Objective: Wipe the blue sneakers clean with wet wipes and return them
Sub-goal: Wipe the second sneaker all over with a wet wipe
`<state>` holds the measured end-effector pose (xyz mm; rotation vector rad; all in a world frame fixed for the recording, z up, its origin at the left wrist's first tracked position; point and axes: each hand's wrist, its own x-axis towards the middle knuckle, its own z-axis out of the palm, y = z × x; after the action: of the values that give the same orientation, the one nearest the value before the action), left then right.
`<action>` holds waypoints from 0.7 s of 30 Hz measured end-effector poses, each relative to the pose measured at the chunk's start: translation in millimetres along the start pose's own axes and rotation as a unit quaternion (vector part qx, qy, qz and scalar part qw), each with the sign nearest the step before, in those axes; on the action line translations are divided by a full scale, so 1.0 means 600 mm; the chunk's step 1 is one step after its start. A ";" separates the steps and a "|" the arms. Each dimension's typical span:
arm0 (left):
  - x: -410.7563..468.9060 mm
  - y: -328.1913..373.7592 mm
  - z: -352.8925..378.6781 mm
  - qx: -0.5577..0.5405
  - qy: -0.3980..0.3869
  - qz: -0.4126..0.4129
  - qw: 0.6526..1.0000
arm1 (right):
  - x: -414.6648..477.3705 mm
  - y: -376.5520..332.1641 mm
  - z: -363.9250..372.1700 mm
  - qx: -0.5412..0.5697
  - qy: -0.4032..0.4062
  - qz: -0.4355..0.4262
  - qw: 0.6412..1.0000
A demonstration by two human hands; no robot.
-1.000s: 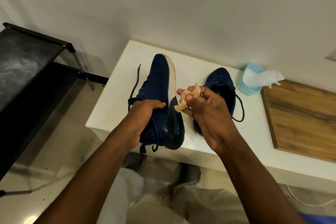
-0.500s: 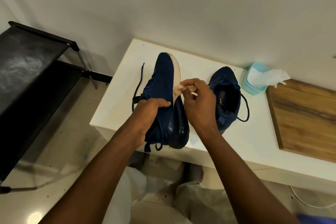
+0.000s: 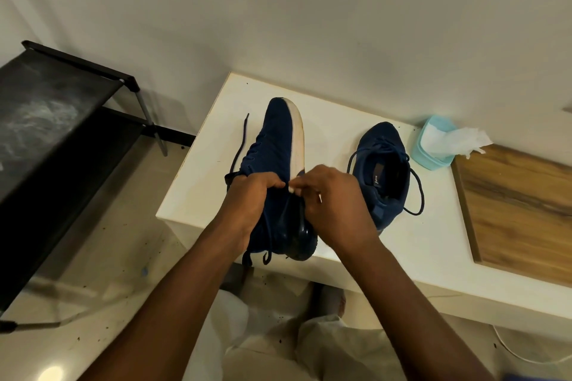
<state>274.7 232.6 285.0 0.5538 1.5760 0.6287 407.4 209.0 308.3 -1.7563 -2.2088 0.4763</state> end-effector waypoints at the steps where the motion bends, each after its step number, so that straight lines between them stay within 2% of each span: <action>1: 0.000 0.003 0.001 0.010 0.003 -0.007 1.000 | -0.006 -0.001 -0.001 0.006 0.001 0.000 1.000; 6: -0.009 -0.014 -0.001 -0.037 -0.009 0.039 0.999 | 0.065 0.023 0.020 0.011 0.131 0.009 0.991; 8: -0.009 -0.012 -0.004 -0.044 -0.017 0.041 0.998 | 0.120 0.026 0.019 0.025 0.152 0.003 0.988; 14: 0.009 0.003 0.011 0.011 0.004 0.025 1.000 | 0.207 0.030 -0.014 0.030 0.119 0.032 0.992; 18: -0.001 -0.015 0.005 -0.009 -0.002 0.053 0.999 | 0.134 0.028 0.003 0.034 0.101 0.036 0.994; 21: 0.006 -0.005 0.007 -0.029 -0.004 0.053 0.998 | 0.066 0.022 0.019 0.089 0.092 0.061 0.990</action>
<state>278.9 232.9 279.9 0.5981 1.5239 0.7494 405.4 249.5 293.3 -1.7697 -1.8818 0.4993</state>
